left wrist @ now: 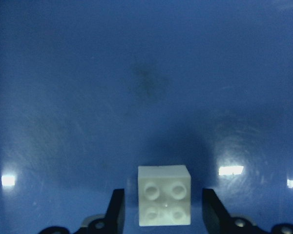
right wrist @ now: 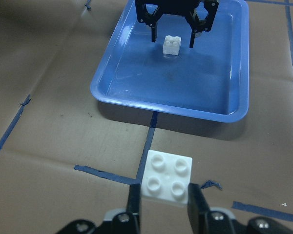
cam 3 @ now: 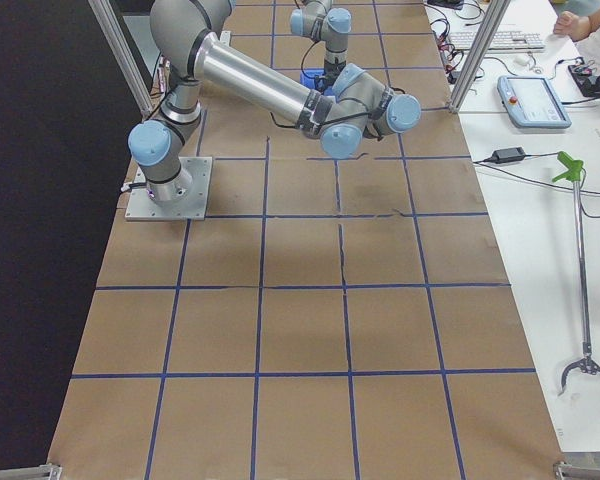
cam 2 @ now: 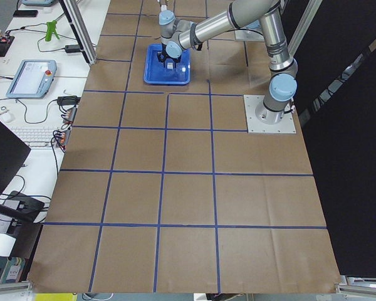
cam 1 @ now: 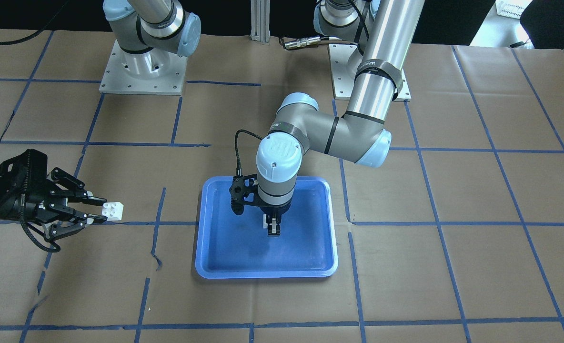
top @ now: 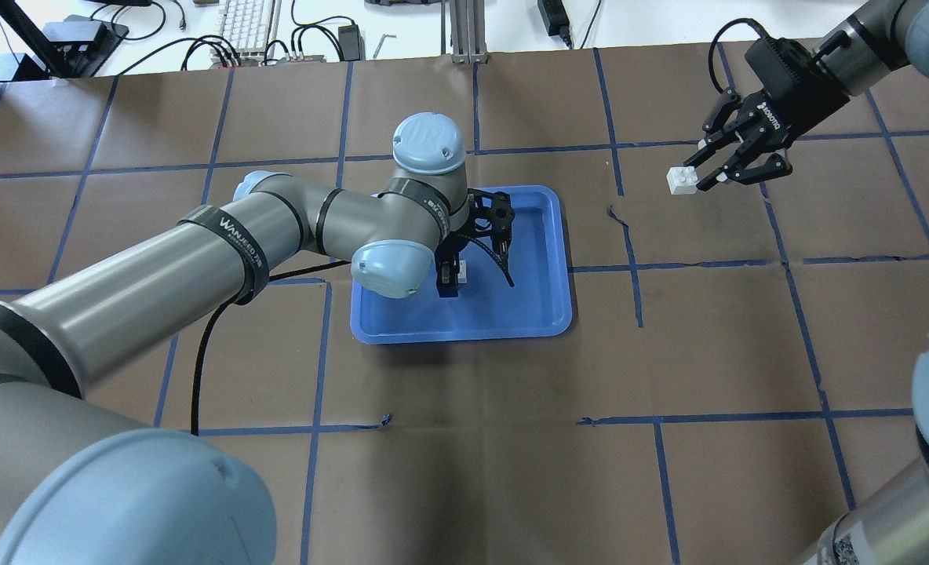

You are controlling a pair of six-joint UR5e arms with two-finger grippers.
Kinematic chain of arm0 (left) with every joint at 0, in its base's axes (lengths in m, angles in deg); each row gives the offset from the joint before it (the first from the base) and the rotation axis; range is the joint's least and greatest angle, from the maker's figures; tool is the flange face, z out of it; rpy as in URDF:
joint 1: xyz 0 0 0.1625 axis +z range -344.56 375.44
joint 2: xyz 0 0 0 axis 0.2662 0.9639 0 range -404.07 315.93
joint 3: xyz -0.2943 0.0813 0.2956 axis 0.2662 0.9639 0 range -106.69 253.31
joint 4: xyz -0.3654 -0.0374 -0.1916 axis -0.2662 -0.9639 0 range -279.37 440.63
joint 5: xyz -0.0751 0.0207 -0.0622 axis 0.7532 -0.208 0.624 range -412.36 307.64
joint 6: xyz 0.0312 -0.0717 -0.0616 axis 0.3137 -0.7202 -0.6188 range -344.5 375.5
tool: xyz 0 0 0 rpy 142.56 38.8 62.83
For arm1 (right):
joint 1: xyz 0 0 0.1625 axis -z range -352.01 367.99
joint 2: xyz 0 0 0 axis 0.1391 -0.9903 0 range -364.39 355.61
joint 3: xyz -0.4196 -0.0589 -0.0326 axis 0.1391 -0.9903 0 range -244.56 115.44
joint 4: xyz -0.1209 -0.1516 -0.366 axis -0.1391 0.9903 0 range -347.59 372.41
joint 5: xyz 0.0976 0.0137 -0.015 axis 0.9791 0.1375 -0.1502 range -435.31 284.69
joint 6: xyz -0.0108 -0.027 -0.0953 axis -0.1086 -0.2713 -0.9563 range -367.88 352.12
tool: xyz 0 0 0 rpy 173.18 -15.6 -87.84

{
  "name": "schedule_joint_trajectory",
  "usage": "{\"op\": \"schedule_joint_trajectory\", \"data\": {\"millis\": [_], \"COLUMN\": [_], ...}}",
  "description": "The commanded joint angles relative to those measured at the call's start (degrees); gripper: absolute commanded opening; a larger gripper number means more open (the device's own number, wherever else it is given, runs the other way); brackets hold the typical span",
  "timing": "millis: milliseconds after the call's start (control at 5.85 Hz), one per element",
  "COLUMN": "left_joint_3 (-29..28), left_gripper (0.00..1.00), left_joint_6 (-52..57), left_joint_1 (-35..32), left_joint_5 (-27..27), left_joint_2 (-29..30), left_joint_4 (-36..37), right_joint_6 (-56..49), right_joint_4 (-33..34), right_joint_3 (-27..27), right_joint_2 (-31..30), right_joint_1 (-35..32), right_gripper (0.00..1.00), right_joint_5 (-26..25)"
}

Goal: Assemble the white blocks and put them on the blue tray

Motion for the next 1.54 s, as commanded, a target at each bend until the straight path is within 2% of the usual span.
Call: {"op": "schedule_joint_trajectory", "data": {"millis": [0, 342, 684, 855, 1026, 1197, 1368], "left_joint_3": [-1.32, -2.55, -4.65, -5.45, -5.37, -5.37, -5.2], "left_gripper": [0.99, 0.99, 0.99, 0.99, 0.99, 0.99, 0.99], "left_joint_6": [-0.11, -2.03, -10.44, -16.75, -20.12, -24.15, -32.72], "left_joint_1": [0.23, 1.8, 6.02, 7.43, 10.84, 11.48, 12.97], "left_joint_5": [-0.25, -0.87, -1.13, -1.3, -2.87, -3.06, -3.5], "left_joint_2": [-3.44, -13.27, -22.5, -26.02, -29.19, -30.35, -31.58], "left_joint_4": [-2.47, -12.81, -22.39, -29.23, -34.17, -34.4, -37.36], "right_joint_6": [1.94, 7.46, 13.16, 17.2, 19.07, 24.22, 31.59], "right_joint_4": [2.65, 7.12, 15.27, 19.4, 21.79, 31.48, 43.41], "right_joint_3": [1.52, 2.57, 6.77, 8.71, 9.69, 14.74, 19.75], "right_joint_2": [-0.22, -0.22, -0.4, -0.31, -0.31, -0.05, 0.3], "right_joint_1": [-1.05, -5.79, -10.18, -13.16, -14.06, -17.46, -19.41], "right_gripper": [0.24, 0.24, 0.24, 0.24, 0.24, 0.24, 0.24], "right_joint_5": [0.09, 0.09, 0.17, 5.05, 5.79, 5.8, 5.8]}}
